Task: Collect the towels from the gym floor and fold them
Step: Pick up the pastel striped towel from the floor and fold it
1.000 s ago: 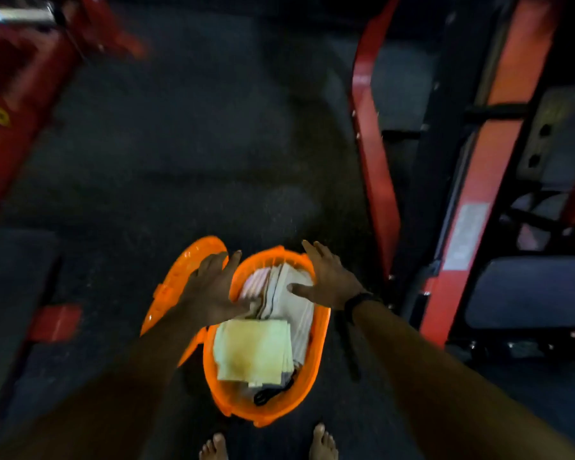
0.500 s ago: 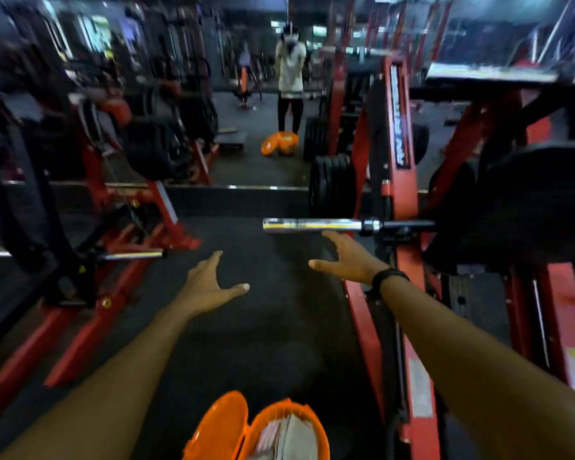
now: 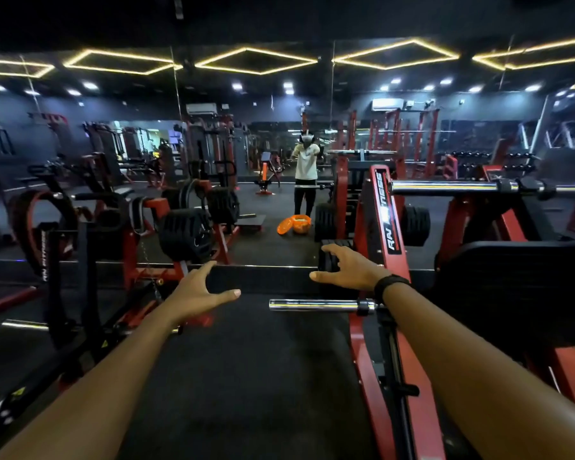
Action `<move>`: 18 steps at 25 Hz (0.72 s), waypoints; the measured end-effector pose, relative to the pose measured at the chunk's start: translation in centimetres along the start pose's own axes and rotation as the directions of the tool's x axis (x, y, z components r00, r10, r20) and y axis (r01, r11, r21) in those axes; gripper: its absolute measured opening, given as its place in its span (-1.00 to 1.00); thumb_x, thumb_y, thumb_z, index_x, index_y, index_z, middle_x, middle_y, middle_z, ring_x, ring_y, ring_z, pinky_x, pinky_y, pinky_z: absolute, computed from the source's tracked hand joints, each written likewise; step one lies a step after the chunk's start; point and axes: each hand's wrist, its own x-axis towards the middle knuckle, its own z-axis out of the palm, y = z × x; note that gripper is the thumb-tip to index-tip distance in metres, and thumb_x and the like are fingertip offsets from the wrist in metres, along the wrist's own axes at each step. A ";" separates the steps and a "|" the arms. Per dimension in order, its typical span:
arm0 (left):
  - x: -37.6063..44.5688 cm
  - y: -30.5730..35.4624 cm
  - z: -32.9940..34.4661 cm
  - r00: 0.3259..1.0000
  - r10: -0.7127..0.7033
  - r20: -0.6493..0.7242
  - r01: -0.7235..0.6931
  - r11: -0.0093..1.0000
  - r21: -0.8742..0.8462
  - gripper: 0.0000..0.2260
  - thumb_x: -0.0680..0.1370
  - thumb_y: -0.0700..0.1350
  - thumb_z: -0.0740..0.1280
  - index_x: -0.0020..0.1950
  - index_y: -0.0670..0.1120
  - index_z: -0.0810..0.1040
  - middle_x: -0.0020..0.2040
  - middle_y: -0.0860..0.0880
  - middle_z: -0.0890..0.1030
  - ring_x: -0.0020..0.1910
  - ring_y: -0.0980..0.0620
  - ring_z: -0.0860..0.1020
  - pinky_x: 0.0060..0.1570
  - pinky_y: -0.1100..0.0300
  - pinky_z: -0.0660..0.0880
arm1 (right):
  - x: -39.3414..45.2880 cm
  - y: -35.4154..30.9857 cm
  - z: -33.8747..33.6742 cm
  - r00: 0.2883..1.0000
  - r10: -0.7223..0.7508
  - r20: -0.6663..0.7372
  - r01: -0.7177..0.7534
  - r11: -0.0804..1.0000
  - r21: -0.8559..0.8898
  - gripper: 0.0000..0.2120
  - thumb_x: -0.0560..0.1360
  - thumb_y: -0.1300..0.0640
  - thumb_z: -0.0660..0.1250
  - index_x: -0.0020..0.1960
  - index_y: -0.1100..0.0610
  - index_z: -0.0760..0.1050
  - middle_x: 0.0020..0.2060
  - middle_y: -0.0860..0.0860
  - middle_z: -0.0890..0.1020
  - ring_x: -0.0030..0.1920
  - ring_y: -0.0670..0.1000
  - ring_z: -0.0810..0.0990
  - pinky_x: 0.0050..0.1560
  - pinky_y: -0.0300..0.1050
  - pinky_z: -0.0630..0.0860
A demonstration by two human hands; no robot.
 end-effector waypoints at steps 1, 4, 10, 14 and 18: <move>-0.1 0.2 -0.4 1.000 -0.002 -0.003 0.002 1.000 -0.003 -0.16 0.40 0.14 0.46 0.54 -0.06 0.13 0.51 -0.08 0.24 0.45 -0.06 0.27 0.37 0.06 0.27 | 0.0 -0.4 -0.4 1.000 -0.012 0.006 0.012 1.000 -0.015 -0.19 0.43 -0.17 0.40 0.52 0.11 0.13 0.45 0.13 0.28 0.40 0.13 0.34 0.38 -0.02 0.33; -1.3 0.8 -1.4 0.999 -0.013 -0.042 0.013 1.000 0.001 -0.19 0.41 0.11 0.46 0.54 -0.06 0.14 0.51 -0.09 0.24 0.46 -0.06 0.26 0.38 0.07 0.25 | 0.4 -1.8 -0.8 0.998 -0.046 0.043 0.048 0.998 -0.036 -0.18 0.43 -0.20 0.39 0.52 0.10 0.12 0.47 0.13 0.25 0.41 0.13 0.33 0.40 0.06 0.32; -6.2 -0.3 -5.9 0.992 -0.066 -0.107 0.067 0.998 0.009 -0.11 0.26 0.30 0.48 0.49 0.02 0.26 0.43 0.00 0.38 0.37 0.02 0.39 0.37 0.03 0.34 | 1.5 -7.1 1.7 0.984 -0.135 0.116 0.143 0.988 -0.059 -0.13 0.41 -0.26 0.37 0.53 0.08 0.09 0.49 0.11 0.21 0.46 0.10 0.25 0.44 0.06 0.25; -11.0 -2.4 -11.0 0.971 -0.121 -0.208 0.133 0.990 0.047 -0.34 0.29 0.18 0.54 0.30 0.13 0.36 0.18 0.20 0.44 0.23 0.12 0.44 0.27 0.21 0.35 | 1.3 -13.9 3.8 0.955 -0.257 0.146 0.262 0.965 -0.013 -0.21 0.44 -0.17 0.40 0.51 0.12 0.15 0.46 0.10 0.27 0.40 0.11 0.35 0.37 -0.03 0.34; -17.7 -5.9 -17.4 0.920 -0.187 -0.345 0.220 0.974 0.059 -0.16 0.23 0.24 0.55 0.42 0.01 0.35 0.30 0.03 0.49 0.31 0.01 0.45 0.32 0.09 0.38 | 0.5 -21.8 6.8 0.900 -0.385 0.205 0.389 0.921 0.025 -0.20 0.44 -0.17 0.39 0.52 0.13 0.13 0.49 0.10 0.24 0.46 0.09 0.26 0.44 0.03 0.27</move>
